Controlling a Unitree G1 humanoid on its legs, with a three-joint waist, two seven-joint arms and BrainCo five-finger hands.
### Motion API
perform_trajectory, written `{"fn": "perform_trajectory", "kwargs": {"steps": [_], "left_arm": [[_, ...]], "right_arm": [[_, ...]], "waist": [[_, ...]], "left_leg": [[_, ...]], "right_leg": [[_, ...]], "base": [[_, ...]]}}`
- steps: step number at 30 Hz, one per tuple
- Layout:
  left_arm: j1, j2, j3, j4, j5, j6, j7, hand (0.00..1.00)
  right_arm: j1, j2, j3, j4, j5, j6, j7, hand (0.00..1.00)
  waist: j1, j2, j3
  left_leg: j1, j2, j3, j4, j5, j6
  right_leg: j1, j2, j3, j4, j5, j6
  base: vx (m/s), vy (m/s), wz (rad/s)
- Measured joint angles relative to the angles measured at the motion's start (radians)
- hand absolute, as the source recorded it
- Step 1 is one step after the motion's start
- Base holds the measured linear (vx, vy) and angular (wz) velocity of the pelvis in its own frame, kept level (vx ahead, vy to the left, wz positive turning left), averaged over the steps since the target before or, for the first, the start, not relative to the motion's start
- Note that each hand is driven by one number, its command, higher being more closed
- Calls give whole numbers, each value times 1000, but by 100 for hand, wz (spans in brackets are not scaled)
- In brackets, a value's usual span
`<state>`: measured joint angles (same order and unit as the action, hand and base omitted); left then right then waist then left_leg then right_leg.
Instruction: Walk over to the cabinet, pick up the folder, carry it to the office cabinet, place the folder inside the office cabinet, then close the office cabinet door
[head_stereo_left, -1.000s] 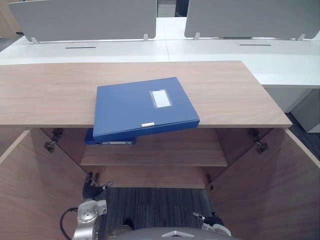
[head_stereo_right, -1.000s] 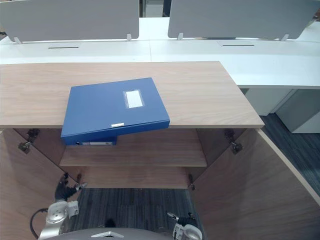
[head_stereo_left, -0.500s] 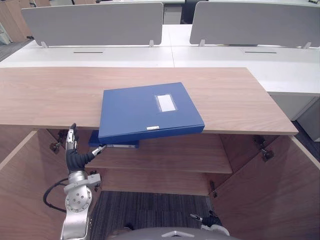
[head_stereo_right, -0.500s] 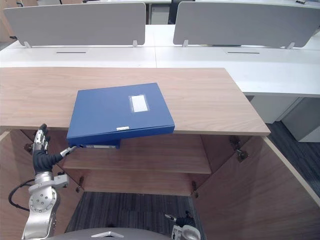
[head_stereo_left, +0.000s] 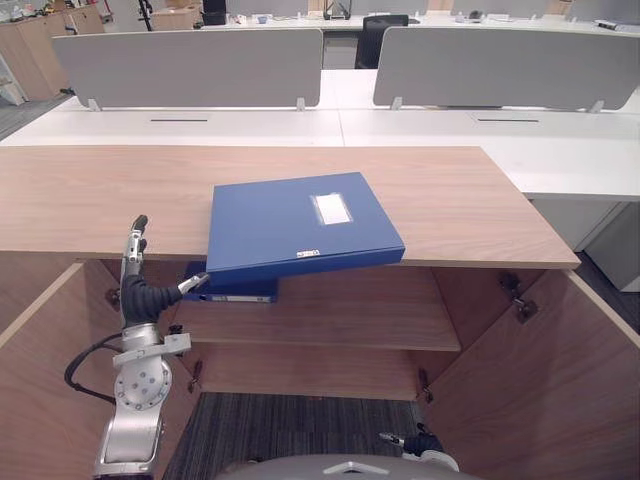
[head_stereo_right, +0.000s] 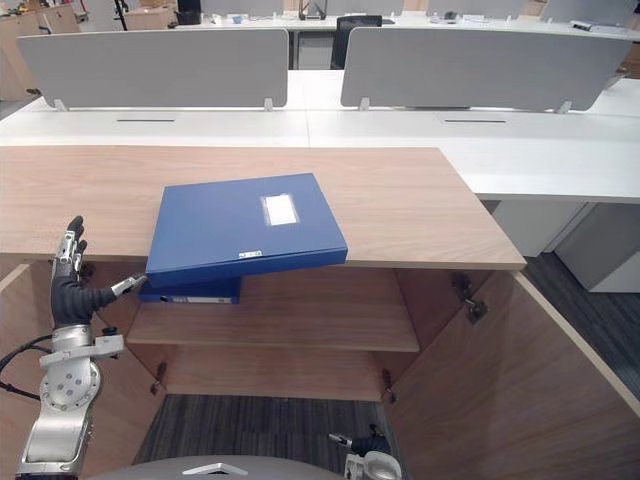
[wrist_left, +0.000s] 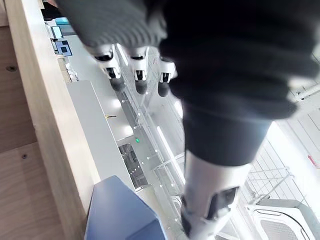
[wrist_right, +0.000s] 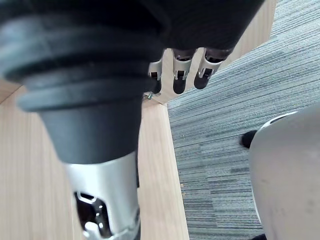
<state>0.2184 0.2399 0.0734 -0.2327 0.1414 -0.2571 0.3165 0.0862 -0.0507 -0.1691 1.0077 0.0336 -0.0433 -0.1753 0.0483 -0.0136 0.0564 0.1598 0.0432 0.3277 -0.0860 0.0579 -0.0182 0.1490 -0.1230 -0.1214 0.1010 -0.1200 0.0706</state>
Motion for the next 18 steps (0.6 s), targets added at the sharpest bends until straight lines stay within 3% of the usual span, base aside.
{"fn": "perform_trajectory", "kwargs": {"steps": [3,18], "left_arm": [[-1,27,-37,-33,2,0,-19,0],[-131,176,-327,-70,355,-4,-82,0]], "right_arm": [[-2,0,0,9,0,1,3,0],[-22,-22,9,43,-1,3,20,0]], "waist": [[-3,-5,-5],[-25,-2,-10]], "left_leg": [[1,-1,1,0,2,5],[17,-2,2,0,-10,0]], "right_leg": [[8,1,2,-15,7,-1],[27,5,12,-43,11,-1]], "base": [[0,0,0],[8,0,-2]]}}
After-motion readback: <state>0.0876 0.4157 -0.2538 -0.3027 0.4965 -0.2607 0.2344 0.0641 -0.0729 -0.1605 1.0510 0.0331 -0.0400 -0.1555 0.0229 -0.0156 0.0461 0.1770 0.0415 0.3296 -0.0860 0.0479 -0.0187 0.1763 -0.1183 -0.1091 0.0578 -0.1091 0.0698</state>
